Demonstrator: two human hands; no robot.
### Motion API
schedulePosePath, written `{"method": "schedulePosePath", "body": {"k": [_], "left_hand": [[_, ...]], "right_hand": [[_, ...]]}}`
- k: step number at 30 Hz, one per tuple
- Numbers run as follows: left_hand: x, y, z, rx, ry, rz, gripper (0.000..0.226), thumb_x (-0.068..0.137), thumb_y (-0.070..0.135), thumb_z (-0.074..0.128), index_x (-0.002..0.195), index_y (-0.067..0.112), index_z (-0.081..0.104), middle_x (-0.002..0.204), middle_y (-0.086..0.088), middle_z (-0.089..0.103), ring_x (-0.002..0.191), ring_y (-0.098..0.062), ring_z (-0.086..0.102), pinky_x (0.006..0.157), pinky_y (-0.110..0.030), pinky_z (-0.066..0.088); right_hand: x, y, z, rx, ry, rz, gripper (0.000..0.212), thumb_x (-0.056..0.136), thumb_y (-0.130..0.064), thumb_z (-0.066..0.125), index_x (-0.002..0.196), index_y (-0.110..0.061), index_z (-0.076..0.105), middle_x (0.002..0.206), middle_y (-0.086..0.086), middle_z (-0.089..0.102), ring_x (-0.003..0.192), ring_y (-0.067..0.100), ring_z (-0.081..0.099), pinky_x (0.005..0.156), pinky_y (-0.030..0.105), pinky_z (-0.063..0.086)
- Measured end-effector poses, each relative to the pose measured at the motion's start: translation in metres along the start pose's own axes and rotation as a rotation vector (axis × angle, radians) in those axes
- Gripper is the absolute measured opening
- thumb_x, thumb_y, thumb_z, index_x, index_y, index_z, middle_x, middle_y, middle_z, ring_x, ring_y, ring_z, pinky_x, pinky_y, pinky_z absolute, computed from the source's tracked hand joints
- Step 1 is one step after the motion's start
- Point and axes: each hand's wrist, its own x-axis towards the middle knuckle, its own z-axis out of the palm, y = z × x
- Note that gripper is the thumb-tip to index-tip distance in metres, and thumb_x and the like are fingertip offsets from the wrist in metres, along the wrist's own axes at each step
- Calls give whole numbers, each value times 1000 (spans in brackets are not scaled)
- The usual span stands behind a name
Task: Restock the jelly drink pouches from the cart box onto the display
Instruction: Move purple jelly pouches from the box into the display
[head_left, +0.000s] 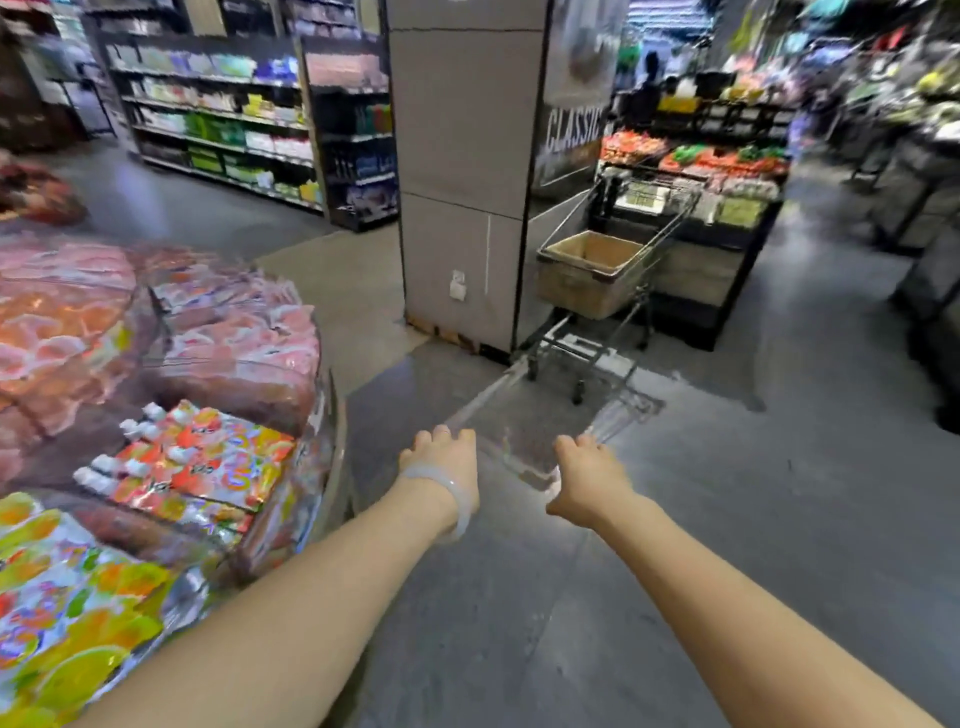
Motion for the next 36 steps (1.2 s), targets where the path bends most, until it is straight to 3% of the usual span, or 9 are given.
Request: {"method": "schedulePosePath", "body": {"k": [8,12,21,36], "left_hand": [[149,46,-34,-7,-55,157,77,79,26,72,140,15,26,141,-12,31,132,-34,29,101,-45,36],[238,55,-77,-4,-27,193,73,77,30,74,134,14,32,138,-12,35,129,-33,33,100,-43,38],[406,103,-105,2,-68,264,70,80,37,70,135,16,32,142,-11,32,133,-32,29,103,-43,37],[730,207,-202,-33,-43,194,63,79,33,70,130,16,36,131,-10,38,124,-32,36,97,-43,39]], "right_hand": [[126,43,-27,24,-24,108,63,85,-20,67,136,-12,32,137,12,39,126,34,37,97,41,41],[209,54,-69,20,23,132,56,84,-18,67,131,-12,36,131,11,42,121,34,40,93,41,42],[362,104,-91,75,-3,185,51,89,-18,61,133,-12,36,134,12,41,124,34,37,99,43,40],[696,224,-200,31,46,106,51,85,-17,63,129,-13,39,129,11,45,122,33,41,96,41,43]]}}
